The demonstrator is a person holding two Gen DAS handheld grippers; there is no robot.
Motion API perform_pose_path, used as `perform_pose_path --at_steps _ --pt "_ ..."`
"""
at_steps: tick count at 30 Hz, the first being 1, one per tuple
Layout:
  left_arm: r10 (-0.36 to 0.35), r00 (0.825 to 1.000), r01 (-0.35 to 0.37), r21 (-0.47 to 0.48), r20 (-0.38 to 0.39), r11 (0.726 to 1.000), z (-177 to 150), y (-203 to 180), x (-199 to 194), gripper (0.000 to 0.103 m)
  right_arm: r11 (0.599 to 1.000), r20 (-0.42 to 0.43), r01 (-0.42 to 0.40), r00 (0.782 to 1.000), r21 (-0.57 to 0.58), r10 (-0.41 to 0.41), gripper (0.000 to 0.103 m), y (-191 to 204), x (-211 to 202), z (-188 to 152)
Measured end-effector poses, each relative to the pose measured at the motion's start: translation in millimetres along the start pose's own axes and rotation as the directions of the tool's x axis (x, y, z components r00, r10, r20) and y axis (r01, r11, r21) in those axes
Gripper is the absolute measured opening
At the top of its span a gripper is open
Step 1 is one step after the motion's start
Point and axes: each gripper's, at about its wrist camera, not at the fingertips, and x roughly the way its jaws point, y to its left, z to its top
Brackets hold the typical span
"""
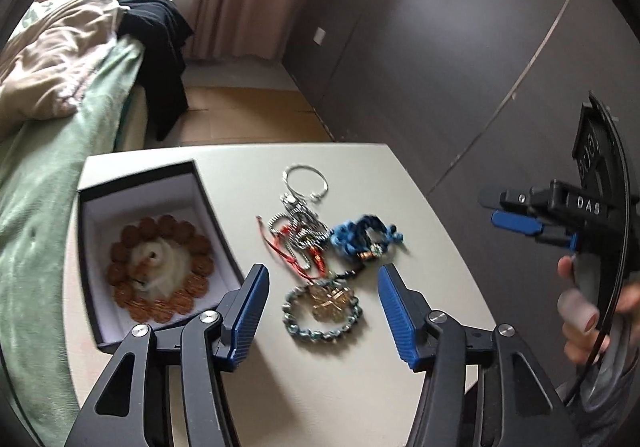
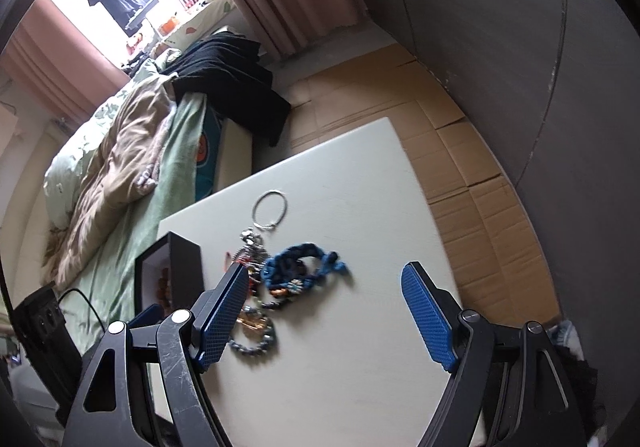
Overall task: Organize jewelry
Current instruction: 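Move the left gripper back to the pile and grasp the butterfly brooch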
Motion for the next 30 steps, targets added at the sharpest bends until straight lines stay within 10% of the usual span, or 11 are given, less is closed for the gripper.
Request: perform_pose_path --at_steps 30 --pt "0.159 0.978 -0.149 0.082 -0.132 0.985 -21 -23 84 0.042 0.996 -0.03 0.03 0.999 0.079 -0.028 0.079 -46 -2 5"
